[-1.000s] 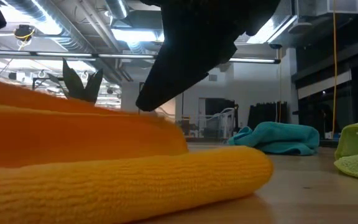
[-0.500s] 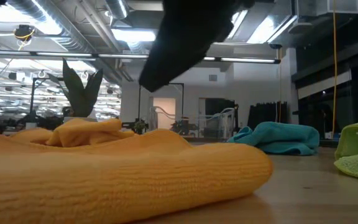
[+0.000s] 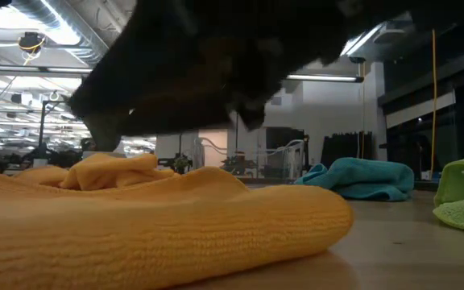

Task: Fold microfiber towels
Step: Fold the bottom orange microfiber towel

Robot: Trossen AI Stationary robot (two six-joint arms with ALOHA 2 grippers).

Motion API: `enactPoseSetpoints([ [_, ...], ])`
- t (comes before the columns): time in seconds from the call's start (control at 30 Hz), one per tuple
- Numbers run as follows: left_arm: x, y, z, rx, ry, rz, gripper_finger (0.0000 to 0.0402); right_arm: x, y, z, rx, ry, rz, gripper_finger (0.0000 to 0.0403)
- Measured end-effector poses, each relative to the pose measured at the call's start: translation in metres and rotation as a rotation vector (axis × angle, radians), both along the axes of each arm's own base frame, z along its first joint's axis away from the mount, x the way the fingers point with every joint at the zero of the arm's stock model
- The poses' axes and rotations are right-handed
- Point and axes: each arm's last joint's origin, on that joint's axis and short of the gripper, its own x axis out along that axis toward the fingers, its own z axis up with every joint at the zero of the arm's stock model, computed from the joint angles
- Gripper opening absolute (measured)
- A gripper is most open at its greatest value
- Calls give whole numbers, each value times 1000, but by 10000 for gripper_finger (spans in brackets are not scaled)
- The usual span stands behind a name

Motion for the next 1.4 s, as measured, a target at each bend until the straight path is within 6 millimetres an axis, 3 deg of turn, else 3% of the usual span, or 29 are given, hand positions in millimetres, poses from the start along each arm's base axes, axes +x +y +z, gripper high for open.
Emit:
enactPoseSetpoints([
  [0.17, 0, 0, 0, -2, 5, 3, 109, 17, -2, -21, 9, 7, -40, 213],
  [0.4, 0, 0, 0, 2, 6, -1, 109, 24, -6, -53, 31, 39, -83, 213],
  [0.57, -1, 1, 0, 10, 12, 0, 109, 30, -18, -60, -115, 85, 4, 213],
  [0.67, -1, 1, 0, 16, -1, 10, 109, 39, -37, -60, -216, 114, 88, 213],
  [0.73, -1, 1, 0, 17, -2, 10, 109, 47, -54, -59, -233, 131, 243, 213],
  [0.93, -4, -1, 0, 16, -4, -1, 109, 67, -117, -60, -106, 114, 556, 213],
  [1.13, -9, -6, 0, 14, -6, -19, 109, 77, -177, -56, 9, 91, 625, 213],
  [1.27, -9, -6, 0, 14, -7, -19, 109, 85, -197, -41, 98, 91, 635, 213],
  [1.4, -8, -6, 0, 11, -13, -18, 109, 88, -199, -9, 67, 125, 595, 213],
])
